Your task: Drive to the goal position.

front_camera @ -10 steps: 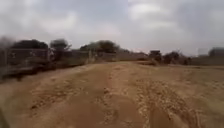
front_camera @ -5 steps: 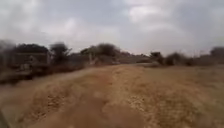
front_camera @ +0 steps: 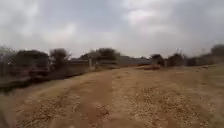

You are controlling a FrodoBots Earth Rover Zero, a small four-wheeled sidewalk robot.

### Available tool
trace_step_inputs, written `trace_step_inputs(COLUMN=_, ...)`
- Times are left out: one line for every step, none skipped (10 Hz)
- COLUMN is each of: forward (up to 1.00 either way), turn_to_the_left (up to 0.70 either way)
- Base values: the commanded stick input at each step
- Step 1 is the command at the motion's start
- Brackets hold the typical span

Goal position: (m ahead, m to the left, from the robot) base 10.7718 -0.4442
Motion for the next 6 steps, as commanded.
trace_step_inputs(forward=0.50, turn_to_the_left=0.00)
trace_step_inputs(forward=0.50, turn_to_the_left=0.00)
trace_step_inputs(forward=0.50, turn_to_the_left=0.00)
trace_step_inputs(forward=0.50, turn_to_the_left=0.00)
trace_step_inputs(forward=0.50, turn_to_the_left=0.00)
trace_step_inputs(forward=0.50, turn_to_the_left=0.00)
